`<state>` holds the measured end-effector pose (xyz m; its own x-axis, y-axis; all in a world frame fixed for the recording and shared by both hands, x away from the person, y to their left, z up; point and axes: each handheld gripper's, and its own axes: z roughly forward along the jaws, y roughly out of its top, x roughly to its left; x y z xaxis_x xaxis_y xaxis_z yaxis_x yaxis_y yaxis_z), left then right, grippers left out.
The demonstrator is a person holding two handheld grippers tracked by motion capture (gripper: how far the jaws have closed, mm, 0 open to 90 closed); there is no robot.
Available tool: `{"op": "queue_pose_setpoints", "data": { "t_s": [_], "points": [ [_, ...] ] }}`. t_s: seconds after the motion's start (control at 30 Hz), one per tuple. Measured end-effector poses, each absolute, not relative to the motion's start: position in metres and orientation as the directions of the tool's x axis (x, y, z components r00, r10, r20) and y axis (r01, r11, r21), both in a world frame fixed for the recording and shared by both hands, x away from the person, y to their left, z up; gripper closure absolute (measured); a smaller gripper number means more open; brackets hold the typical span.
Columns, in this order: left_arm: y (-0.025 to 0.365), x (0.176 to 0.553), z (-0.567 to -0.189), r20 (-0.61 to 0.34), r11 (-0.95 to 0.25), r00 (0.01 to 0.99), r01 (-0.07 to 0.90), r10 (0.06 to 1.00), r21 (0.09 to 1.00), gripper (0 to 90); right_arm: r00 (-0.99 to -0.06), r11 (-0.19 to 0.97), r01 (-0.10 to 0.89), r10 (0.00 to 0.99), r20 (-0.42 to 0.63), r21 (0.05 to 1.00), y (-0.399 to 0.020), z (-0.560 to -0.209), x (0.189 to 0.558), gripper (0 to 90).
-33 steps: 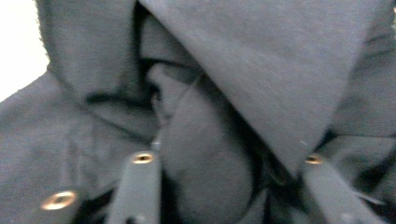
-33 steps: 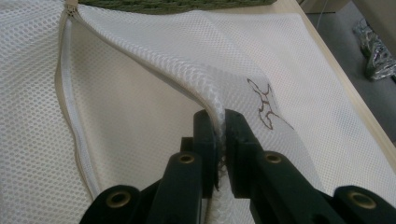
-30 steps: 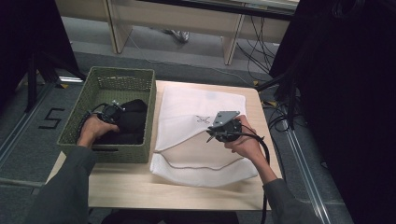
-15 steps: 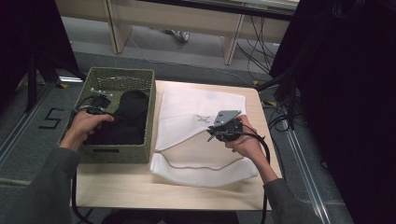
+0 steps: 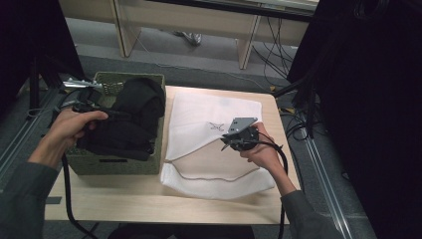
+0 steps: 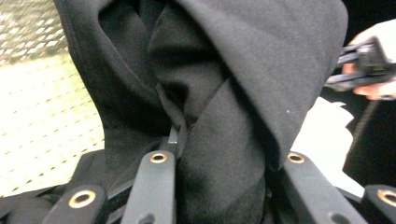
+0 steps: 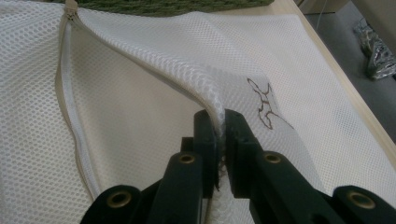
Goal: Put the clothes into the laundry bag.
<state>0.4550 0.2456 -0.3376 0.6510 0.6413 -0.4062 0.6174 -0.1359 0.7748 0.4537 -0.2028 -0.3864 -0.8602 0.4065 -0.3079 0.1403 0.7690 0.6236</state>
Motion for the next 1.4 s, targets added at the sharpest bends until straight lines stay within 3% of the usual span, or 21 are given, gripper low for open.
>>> {"op": "queue_pose_setpoints", "data": {
  "t_s": [0.4,0.63,0.83,1.07,1.17,1.2,1.3,1.33,1.4],
  "points": [
    [0.195,0.376,-0.276,-0.385,-0.190,0.792,0.519,0.473,0.834,68.8,-0.854,0.752,0.148,0.424,-0.301,0.642,-0.205,-0.385,0.455,85.7],
    [0.168,0.348,-0.269,-0.405,-0.219,0.825,0.512,0.395,0.830,68.5,-0.853,0.740,0.160,0.437,-0.286,0.654,-0.208,-0.383,0.456,85.8],
    [0.129,0.330,-0.292,-0.441,-0.294,0.846,0.521,0.299,0.801,68.4,-0.851,0.737,0.156,0.438,-0.289,0.658,-0.209,-0.382,0.456,86.0],
    [0.103,0.335,-0.314,-0.440,-0.360,0.853,0.519,0.280,0.776,68.2,-0.852,0.720,0.161,0.447,-0.274,0.675,-0.213,-0.379,0.456,86.0],
    [0.083,0.346,-0.339,-0.475,-0.370,0.828,0.559,0.298,0.742,68.0,-0.840,0.698,0.202,0.485,-0.245,0.687,-0.214,-0.378,0.454,86.0],
    [0.077,0.350,-0.346,-0.484,-0.369,0.820,0.570,0.305,0.734,67.9,-0.851,0.704,0.165,0.456,-0.262,0.690,-0.215,-0.377,0.458,86.0],
    [0.071,0.357,-0.358,-0.502,-0.376,0.804,0.593,0.320,0.712,67.9,-0.856,0.705,0.167,0.451,-0.253,0.690,-0.217,-0.375,0.458,86.1],
    [0.062,0.369,-0.374,-0.504,-0.380,0.793,0.607,0.342,0.698,67.9,-0.840,0.684,0.206,0.491,-0.232,0.700,-0.217,-0.375,0.454,86.1],
    [0.056,0.377,-0.389,-0.514,-0.389,0.779,0.626,0.360,0.676,67.8,-0.846,0.686,0.180,0.473,-0.244,0.705,-0.219,-0.372,0.457,86.4]
  ]
}}
